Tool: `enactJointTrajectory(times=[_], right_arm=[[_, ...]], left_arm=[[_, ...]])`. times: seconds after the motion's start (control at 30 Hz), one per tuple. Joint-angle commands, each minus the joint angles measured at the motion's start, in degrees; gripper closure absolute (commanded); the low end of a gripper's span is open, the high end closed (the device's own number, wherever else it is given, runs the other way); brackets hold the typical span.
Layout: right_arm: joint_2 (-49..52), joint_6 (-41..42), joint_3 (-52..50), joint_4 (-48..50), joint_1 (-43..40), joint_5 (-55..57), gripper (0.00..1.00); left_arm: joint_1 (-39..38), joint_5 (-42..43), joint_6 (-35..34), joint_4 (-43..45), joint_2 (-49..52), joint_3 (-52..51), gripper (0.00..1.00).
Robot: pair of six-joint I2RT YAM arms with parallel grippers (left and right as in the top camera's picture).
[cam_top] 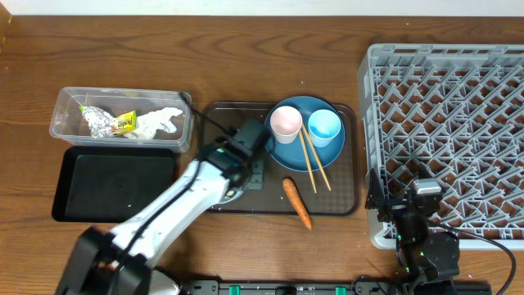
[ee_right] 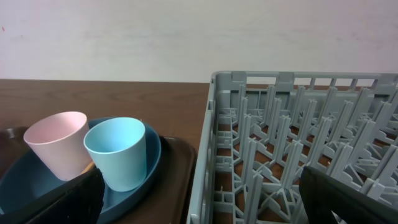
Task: Sort waste into correct bins and load items into the dishwasher rack
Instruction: 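Carry the rice-filled blue bowl left over the black tray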
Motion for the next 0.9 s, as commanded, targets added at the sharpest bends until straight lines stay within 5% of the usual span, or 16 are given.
enactJointTrajectory(times=[0.0,0.5,0.87], right_arm=[[-0.31,-0.66,-0.07,-0.26,-0.9,-0.17,0.01],[-0.31,-0.66,-0.07,-0.26,-0.9,-0.17,0.01],[-0.31,-0.66,-0.07,-0.28,-0.9,-0.17,0.01]], left_arm=[[3.02,-0.15,2.34,-1.49,-4.85,0.42,0.94],[23.63,0.24,9.01,-11.23,-23.23,0.42,0.94],[44.13,18.78,16.83,-9.62,-23.96,0.39,0.94]])
